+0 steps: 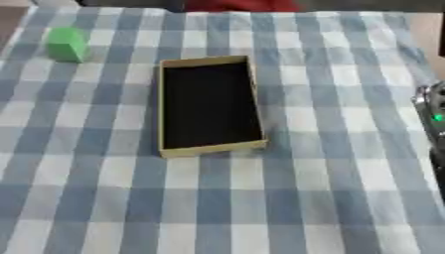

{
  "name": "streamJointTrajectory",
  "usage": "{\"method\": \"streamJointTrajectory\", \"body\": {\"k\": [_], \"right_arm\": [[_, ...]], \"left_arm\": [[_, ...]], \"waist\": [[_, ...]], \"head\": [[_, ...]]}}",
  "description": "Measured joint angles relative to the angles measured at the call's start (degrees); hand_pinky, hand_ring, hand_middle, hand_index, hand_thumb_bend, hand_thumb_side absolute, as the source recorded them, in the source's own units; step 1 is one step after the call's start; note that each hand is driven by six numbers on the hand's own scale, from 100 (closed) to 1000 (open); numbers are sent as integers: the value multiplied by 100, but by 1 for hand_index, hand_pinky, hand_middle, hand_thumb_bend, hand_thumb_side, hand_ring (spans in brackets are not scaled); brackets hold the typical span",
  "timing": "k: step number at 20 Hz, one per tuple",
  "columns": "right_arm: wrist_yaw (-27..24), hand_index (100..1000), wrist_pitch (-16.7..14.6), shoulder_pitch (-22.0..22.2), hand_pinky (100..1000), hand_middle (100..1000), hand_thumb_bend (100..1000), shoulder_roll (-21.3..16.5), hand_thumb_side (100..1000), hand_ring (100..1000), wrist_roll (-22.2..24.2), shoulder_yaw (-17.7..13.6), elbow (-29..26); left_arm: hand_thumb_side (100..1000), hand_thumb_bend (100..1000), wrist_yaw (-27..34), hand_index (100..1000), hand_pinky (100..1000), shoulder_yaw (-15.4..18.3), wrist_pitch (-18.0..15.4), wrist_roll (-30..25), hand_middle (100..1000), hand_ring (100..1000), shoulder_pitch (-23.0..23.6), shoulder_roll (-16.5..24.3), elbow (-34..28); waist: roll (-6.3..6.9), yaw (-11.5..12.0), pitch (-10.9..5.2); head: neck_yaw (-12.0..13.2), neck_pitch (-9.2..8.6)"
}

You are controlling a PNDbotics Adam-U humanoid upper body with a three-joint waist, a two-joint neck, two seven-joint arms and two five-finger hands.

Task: Pick up objects on the table and place them in the box.

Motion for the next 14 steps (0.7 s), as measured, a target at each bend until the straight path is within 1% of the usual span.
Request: {"method": "streamJointTrajectory", "body": {"k": [5,9,14], "right_arm": [[30,791,13,39,782,752,100,0,1000,755,18,-18,0],[48,790,13,66,782,752,100,0,1000,755,25,-20,0],[68,791,5,68,783,752,100,-2,1000,755,33,-37,0]], "left_arm": [[801,139,-253,862,748,-2,224,14,749,773,26,179,0],[786,142,-409,861,750,-2,395,-22,750,775,87,302,0],[776,133,-626,861,752,0,595,-109,751,778,206,451,-1]], "waist": [[-20,139,-54],[2,200,-81],[2,210,-85]], "head": [[11,61],[8,110],[-12,113]]}}
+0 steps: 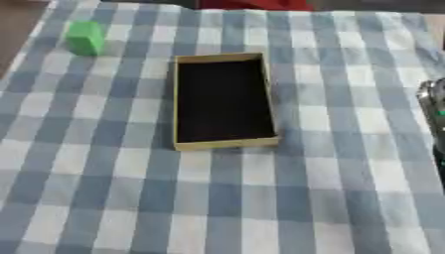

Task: Pick up objects on the table and place them in the box.

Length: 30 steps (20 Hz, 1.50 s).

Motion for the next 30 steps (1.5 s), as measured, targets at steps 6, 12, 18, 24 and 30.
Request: {"method": "streamJointTrajectory", "body": {"k": [6,12,18,24,30], "right_arm": [[26,791,-36,0,784,753,100,-6,1000,752,36,-15,0],[27,791,-62,-3,784,752,100,-12,1000,752,68,-16,0],[27,792,-69,-8,786,754,100,-39,1000,753,135,-11,0],[27,793,-88,-56,787,754,100,-52,1000,754,229,25,0],[27,793,-99,-59,786,754,100,-53,1000,753,287,58,0]], "left_arm": [[753,142,-277,860,754,1,104,-218,752,780,63,80,0],[756,152,-471,862,759,-46,157,-611,753,785,-132,219,91],[788,189,-993,875,776,-220,94,-1569,778,812,-512,474,681],[761,253,-1544,879,778,-470,-249,-2880,786,821,-1314,636,1783],[769,267,-1771,882,785,-720,-611,-3637,798,829,-1936,618,2580]], "waist": [[-29,-2,33],[-58,-14,67],[-59,-14,53],[-60,-37,-8],[-65,-54,-13]], "head": [[-49,-37],[-303,-125],[-381,-89],[-289,-47],[-411,-47]]}}
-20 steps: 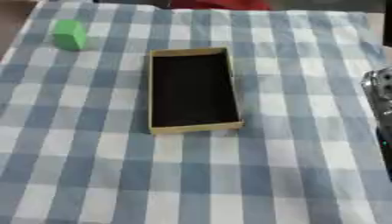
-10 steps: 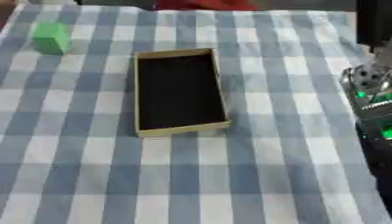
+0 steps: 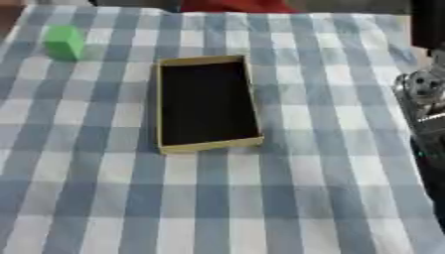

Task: Pick up objects on the table and place them in the box.

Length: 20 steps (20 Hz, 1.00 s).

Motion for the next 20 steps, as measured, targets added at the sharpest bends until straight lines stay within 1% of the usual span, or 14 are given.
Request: {"method": "streamJointTrajectory", "body": {"k": [5,12,14,16,17,18,20], "right_arm": [[0,793,1,0,786,754,100,-1,1000,753,18,0,0],[0,792,-1,0,785,753,100,-6,1000,752,21,1,0],[0,792,-2,0,785,753,100,-12,1000,752,22,1,0],[0,792,-2,0,785,753,100,-13,1000,752,23,2,0],[0,792,-4,0,785,753,100,-15,1000,752,26,3,0],[0,792,-6,-1,785,753,100,-19,1000,752,29,4,0],[0,792,-8,-5,785,753,100,-48,1000,751,34,19,0]], "left_arm": [[774,277,-112,888,792,-96,-158,-215,809,837,-202,-68,315],[771,294,-171,895,796,-132,-244,-347,814,842,-353,-148,509],[743,329,-180,907,802,-149,-257,-387,826,853,-415,-151,569],[708,390,-226,916,809,-176,-276,-491,847,867,-492,-189,650],[682,436,-253,922,811,-199,-291,-586,858,873,-539,-206,705],[638,479,-290,925,813,-215,-309,-710,862,877,-598,-227,771],[560,501,-394,923,813,-235,-349,-1002,859,876,-772,-275,942]], "waist": [[6,-1,-3],[12,2,-1],[13,1,9],[14,0,12],[14,-1,15],[14,-3,22],[14,-9,47]], "head": [[-64,-1],[-107,-3],[-113,-6],[-112,-6],[-107,-6],[-94,-6],[-63,-6]]}}
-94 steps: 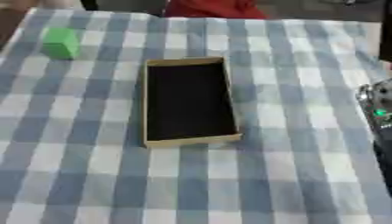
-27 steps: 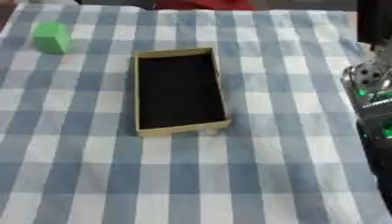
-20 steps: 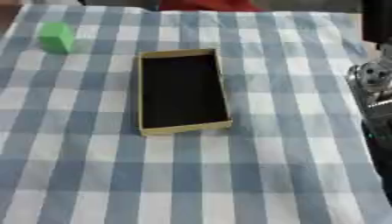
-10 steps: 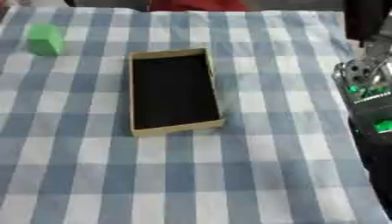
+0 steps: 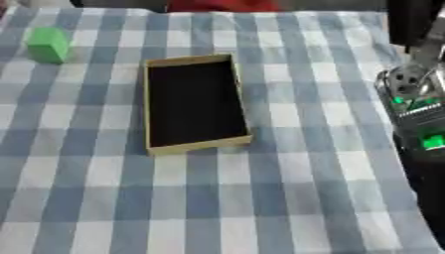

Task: Pick up objects on the table and place them in the box.

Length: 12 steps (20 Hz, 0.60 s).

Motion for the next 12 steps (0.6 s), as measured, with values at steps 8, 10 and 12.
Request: {"method": "streamJointTrajectory", "body": {"k": [8,10,12], "right_arm": [[-4,792,3,-47,785,752,100,-28,1000,750,20,32,0],[-5,792,2,-71,785,752,100,-36,1000,750,31,52,0],[-8,792,2,-95,785,752,100,-43,1000,749,36,53,0]], "left_arm": [[335,575,-387,938,839,-25,-140,-861,856,896,-622,-308,720],[295,576,-411,943,847,-69,-198,-1021,859,900,-724,-392,797],[277,582,-400,951,849,-113,-251,-1143,863,901,-820,-485,843]], "waist": [[25,-98,79],[26,-134,97],[28,-171,119]], "head": [[92,-8],[97,-23],[101,-52]]}}
